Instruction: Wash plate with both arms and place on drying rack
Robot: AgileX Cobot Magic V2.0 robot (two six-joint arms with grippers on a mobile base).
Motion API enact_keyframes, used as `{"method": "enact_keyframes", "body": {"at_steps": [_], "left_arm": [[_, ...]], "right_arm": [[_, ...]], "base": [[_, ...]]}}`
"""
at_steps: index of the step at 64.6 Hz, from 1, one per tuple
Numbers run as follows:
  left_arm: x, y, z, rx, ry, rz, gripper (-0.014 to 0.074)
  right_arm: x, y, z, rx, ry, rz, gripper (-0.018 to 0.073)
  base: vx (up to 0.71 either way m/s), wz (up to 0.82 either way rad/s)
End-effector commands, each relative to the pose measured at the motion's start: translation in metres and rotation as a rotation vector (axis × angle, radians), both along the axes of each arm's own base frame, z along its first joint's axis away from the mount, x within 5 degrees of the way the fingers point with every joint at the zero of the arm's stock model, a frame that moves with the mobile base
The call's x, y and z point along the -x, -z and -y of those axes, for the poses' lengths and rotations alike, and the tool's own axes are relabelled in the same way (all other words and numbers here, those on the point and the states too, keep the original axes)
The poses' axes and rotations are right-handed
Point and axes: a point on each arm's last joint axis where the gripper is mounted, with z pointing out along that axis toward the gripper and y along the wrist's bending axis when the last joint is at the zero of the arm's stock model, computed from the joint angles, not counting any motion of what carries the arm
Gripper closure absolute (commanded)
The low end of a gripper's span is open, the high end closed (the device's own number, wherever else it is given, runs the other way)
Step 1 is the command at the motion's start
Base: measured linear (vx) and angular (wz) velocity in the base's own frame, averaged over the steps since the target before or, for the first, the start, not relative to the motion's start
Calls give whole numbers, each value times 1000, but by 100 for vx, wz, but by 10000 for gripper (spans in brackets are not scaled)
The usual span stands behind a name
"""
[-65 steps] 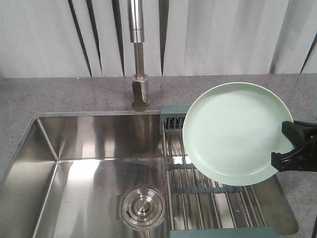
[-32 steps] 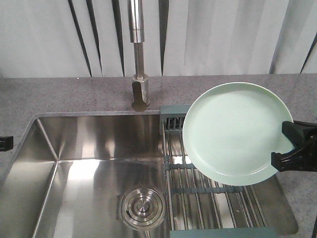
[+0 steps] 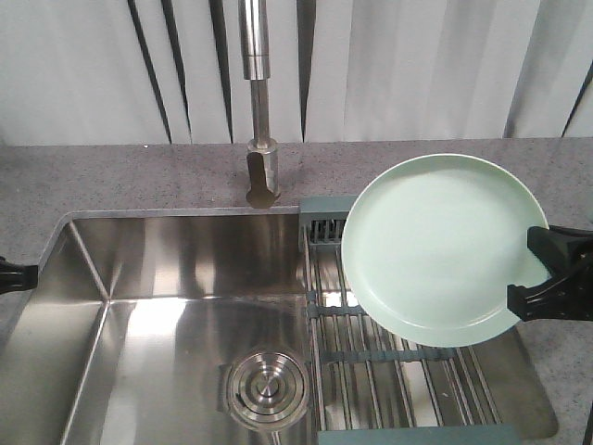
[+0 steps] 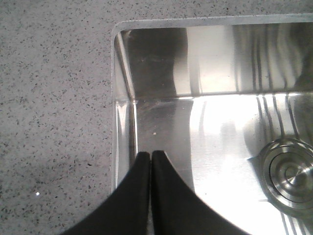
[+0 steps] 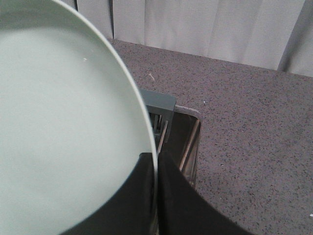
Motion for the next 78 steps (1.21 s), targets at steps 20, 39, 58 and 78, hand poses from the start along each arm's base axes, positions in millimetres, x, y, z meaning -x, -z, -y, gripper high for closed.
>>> {"method": "enact_keyframes", "body": {"at_steps": [20,39,58,78], "left_arm": [[-3,-16,1,12,0,80,471],[-3,-16,2,12,-1,80,243],[-5,-18,1,18,-7,110,117],[-6,-19,6,213,-108,111,125]], "right_arm": [[-1,-18,2,-12,24,111,569],[-1,-18,2,-12,24,111,569],[-1,-18,2,-12,24,111,569],[-1,-18,2,-12,24,111,569]], "base": [[0,0],[0,0],[0,0],[0,0]]}}
